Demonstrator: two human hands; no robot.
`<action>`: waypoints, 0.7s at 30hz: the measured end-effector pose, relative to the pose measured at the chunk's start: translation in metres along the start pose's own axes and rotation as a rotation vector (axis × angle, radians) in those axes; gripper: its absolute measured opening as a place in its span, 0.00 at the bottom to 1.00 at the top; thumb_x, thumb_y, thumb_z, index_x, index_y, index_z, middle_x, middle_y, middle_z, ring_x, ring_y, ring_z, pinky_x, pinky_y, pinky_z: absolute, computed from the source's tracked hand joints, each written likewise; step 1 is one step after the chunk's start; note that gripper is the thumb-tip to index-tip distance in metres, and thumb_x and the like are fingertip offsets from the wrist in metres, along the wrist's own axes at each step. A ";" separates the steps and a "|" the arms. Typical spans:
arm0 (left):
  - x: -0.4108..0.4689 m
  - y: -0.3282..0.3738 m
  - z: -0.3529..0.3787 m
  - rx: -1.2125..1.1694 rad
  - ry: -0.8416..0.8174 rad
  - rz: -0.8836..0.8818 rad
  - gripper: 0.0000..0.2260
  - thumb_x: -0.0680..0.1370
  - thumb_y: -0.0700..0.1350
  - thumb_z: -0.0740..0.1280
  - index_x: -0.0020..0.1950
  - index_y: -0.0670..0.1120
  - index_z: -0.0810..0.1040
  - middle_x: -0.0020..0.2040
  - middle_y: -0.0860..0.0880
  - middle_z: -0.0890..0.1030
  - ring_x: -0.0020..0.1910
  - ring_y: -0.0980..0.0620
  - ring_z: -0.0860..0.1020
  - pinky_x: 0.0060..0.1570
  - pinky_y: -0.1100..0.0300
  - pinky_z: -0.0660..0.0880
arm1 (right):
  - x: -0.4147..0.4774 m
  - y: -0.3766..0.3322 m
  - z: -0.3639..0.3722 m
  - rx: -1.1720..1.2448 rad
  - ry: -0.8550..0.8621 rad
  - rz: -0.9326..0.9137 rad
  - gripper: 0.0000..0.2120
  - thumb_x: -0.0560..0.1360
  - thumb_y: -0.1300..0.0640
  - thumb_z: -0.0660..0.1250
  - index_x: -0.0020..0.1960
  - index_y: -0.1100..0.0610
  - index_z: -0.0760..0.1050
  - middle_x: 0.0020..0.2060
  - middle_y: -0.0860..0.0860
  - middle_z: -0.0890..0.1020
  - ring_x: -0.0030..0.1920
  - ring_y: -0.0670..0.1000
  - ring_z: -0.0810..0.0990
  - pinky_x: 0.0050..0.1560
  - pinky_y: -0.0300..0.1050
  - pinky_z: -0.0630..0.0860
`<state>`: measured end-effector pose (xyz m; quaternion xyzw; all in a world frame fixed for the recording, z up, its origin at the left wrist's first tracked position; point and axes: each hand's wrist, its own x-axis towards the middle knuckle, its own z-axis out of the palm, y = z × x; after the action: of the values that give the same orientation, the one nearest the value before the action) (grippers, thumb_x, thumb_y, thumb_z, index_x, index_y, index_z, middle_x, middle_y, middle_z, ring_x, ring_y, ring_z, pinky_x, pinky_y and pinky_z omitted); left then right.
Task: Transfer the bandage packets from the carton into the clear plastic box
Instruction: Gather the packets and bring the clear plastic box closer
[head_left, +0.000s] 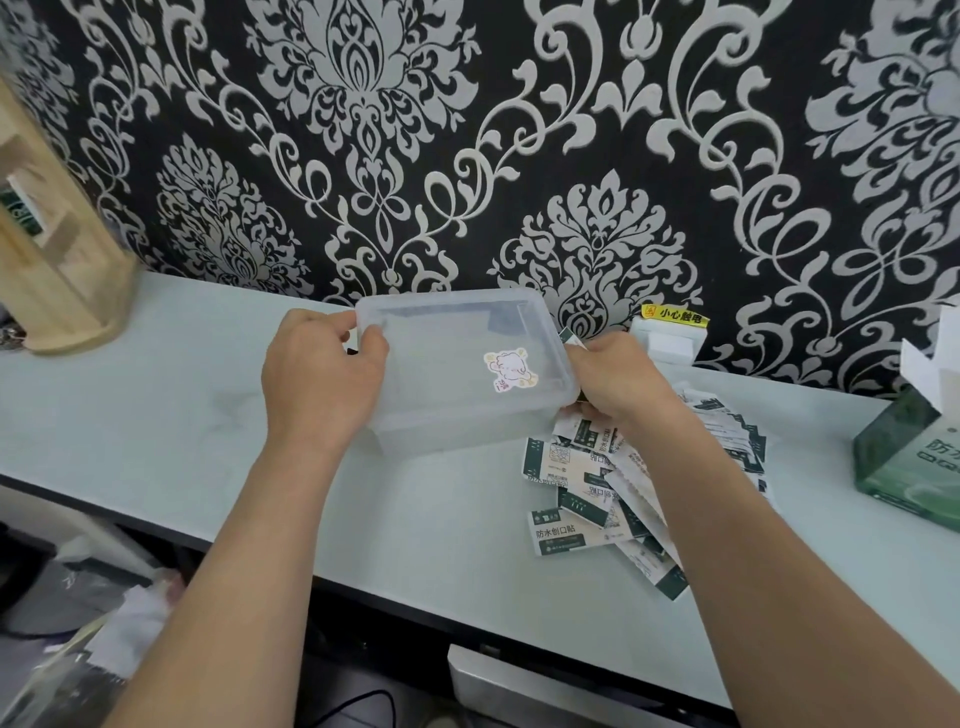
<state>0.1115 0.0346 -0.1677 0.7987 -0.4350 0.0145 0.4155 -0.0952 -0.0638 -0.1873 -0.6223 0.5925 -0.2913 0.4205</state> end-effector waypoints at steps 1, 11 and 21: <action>0.000 0.000 0.000 0.005 0.009 0.002 0.17 0.79 0.50 0.64 0.62 0.43 0.79 0.62 0.43 0.76 0.58 0.44 0.75 0.58 0.56 0.68 | 0.000 0.000 0.000 0.002 0.001 0.001 0.15 0.76 0.56 0.61 0.31 0.56 0.66 0.26 0.59 0.75 0.19 0.51 0.65 0.22 0.35 0.60; 0.005 0.013 -0.015 -0.203 0.048 -0.087 0.08 0.73 0.48 0.68 0.50 0.51 0.83 0.42 0.55 0.82 0.43 0.49 0.80 0.50 0.55 0.77 | -0.002 -0.001 -0.008 0.049 -0.075 0.056 0.08 0.76 0.58 0.62 0.39 0.58 0.71 0.29 0.61 0.76 0.20 0.50 0.63 0.24 0.38 0.59; 0.004 0.000 -0.004 0.248 -0.341 -0.086 0.17 0.79 0.54 0.59 0.51 0.40 0.74 0.52 0.40 0.79 0.49 0.39 0.74 0.45 0.52 0.69 | -0.002 -0.001 -0.002 -0.171 -0.066 -0.066 0.13 0.77 0.53 0.64 0.38 0.56 0.65 0.32 0.57 0.74 0.25 0.50 0.79 0.24 0.39 0.65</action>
<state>0.1153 0.0347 -0.1633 0.8524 -0.4595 -0.0852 0.2345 -0.0970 -0.0622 -0.1850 -0.6843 0.5803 -0.2326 0.3754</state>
